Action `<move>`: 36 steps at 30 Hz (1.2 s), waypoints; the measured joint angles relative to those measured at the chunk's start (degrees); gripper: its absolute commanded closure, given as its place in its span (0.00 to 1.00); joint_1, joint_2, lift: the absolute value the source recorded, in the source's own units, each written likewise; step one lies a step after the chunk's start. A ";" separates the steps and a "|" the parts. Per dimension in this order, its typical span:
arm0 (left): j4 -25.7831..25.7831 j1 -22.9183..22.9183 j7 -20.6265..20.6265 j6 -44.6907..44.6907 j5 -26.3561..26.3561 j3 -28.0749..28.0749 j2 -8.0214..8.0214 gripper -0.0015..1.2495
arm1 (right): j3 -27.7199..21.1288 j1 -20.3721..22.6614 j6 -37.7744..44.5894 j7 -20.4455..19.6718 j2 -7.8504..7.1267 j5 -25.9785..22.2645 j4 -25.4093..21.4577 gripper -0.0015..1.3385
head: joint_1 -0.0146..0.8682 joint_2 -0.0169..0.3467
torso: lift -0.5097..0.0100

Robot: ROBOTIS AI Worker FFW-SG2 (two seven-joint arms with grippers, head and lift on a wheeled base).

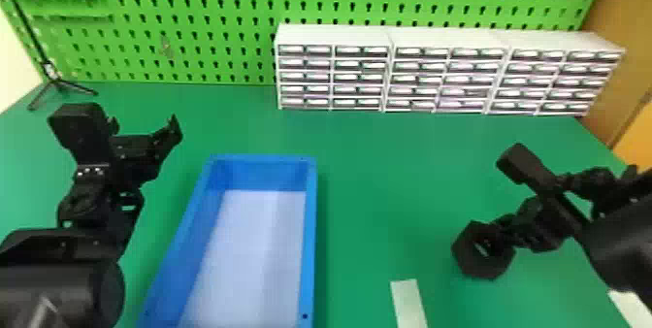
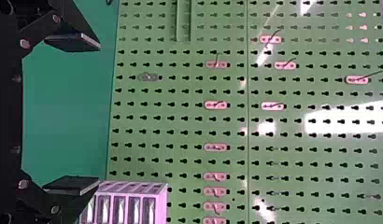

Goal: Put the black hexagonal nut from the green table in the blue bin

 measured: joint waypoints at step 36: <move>0.00 -0.41 0.69 0.00 -0.05 -0.49 0.00 0.20 | 11.90 -14.76 -3.57 -4.16 9.49 -23.03 -0.35 0.78 | 0.79 0.12 | 0.80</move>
